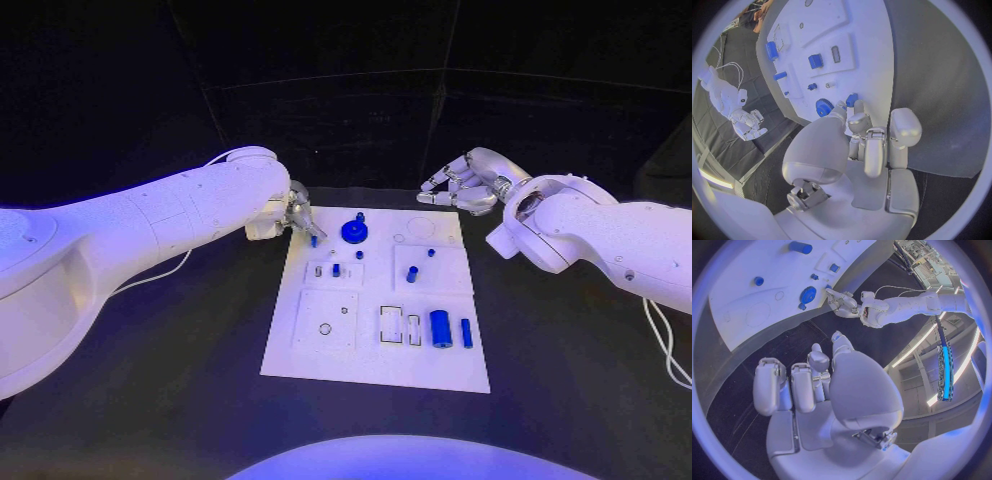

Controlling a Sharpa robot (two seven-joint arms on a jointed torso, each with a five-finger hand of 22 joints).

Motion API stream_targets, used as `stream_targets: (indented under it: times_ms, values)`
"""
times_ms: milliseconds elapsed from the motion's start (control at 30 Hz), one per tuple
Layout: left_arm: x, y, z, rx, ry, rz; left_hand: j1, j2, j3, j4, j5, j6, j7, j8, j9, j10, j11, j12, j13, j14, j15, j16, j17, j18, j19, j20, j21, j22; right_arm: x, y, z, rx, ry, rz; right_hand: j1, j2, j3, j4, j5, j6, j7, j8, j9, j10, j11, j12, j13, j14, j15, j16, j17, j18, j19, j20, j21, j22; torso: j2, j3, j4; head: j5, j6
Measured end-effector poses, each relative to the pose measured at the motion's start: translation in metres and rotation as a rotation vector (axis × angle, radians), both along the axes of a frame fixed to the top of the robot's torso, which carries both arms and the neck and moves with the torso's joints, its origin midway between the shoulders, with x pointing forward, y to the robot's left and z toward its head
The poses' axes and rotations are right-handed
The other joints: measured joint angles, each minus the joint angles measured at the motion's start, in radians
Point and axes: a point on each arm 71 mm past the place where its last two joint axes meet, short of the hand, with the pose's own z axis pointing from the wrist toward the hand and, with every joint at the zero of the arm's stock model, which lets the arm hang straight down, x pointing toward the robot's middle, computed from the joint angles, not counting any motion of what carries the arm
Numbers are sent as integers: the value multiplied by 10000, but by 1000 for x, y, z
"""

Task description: Assemble the parts on the task board

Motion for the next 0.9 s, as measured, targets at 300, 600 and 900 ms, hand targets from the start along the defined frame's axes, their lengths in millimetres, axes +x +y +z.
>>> stream_targets:
  times_ms: [300,600,900]
  values:
    - [0,0,0,-20,8,-28,279,48,122,-202,0,49,-49,0,-16,37,-37,0,1,-14,-14,0,0,0,0,0,0,52,0,0,0,1,0,4,0,0,0,0,0,0,0,0,0,0,0,0,1,0,0,1,0,1,0,0,0,0,0,-1,8,0,-24]
    - [0,0,1,-68,-23,-51,1450,324,899,-1066,-41,34,-145,-134,-167,55,-162,0,-29,-35,-111,0,0,0,56,-56,36,108,0,0,0,1,-1,4,0,0,0,0,-1,0,0,0,1,0,0,0,1,0,0,1,-1,1,0,0,0,0,-4,-4,15,-7,-39]
    - [-4,3,0,-206,-66,-169,1773,331,1214,-760,-48,-54,-91,-148,-169,83,-130,-156,-163,-35,-110,0,0,0,68,-68,36,195,0,0,0,0,-2,0,44,44,-55,-1,56,0,0,0,2,-21,-22,0,-8,0,0,2,-1,0,0,0,-37,-7,-16,-7,30,-29,-47]
